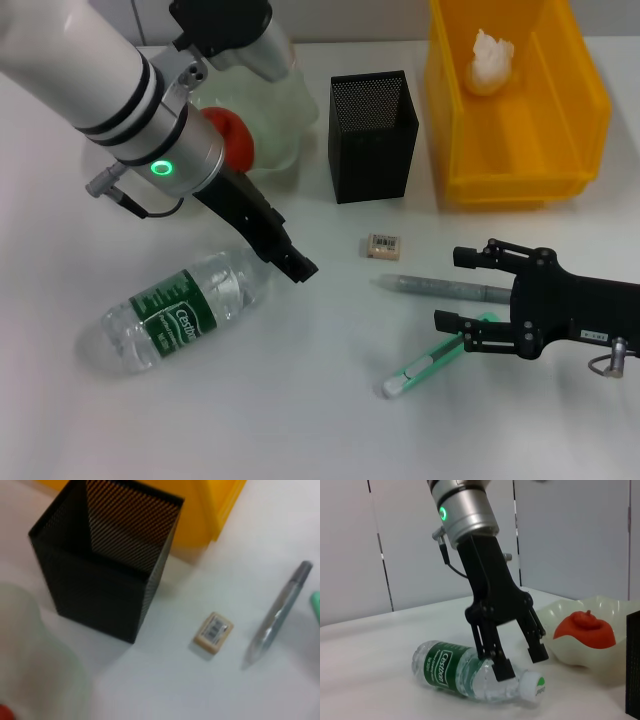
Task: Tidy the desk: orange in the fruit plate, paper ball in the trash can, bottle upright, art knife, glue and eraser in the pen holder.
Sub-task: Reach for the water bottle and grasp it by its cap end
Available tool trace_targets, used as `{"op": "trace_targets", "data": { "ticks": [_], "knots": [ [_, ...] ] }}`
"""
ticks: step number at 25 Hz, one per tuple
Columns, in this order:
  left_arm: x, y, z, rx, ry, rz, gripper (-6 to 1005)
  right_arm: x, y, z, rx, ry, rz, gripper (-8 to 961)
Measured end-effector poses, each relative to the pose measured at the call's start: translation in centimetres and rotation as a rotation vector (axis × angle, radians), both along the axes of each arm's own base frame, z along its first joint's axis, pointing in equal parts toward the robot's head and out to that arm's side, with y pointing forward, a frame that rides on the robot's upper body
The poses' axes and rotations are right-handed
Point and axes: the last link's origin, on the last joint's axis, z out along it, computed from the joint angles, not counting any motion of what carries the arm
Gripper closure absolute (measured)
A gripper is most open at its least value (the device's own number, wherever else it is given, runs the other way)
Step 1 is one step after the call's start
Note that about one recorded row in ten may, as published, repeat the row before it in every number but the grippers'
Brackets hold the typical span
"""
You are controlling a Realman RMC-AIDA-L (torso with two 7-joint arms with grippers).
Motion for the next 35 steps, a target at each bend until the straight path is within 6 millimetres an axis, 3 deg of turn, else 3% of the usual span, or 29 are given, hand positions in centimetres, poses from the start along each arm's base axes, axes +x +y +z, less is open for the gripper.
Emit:
{"op": "trace_targets", "data": {
  "ticks": [10,22,28,35],
  "knots": [
    [-1.4,0.2,-1.0,0.023,0.064,-0.003,212,0.1,-0.1,0.0,0.0,0.001,-0.003,137],
    [-1.6,0.2,-1.3,0.023,0.076,-0.012,230,0.1,-0.1,0.0,0.001,0.002,-0.005,136],
    [-1.8,-0.2,-2.5,0.003,0.12,-0.078,239,0.0,0.0,0.0,0.002,0.006,-0.007,136],
    [-1.8,-0.1,-2.6,0.008,0.13,-0.095,444,0.0,0.0,0.1,0.006,0.012,-0.007,137]
  ]
}}
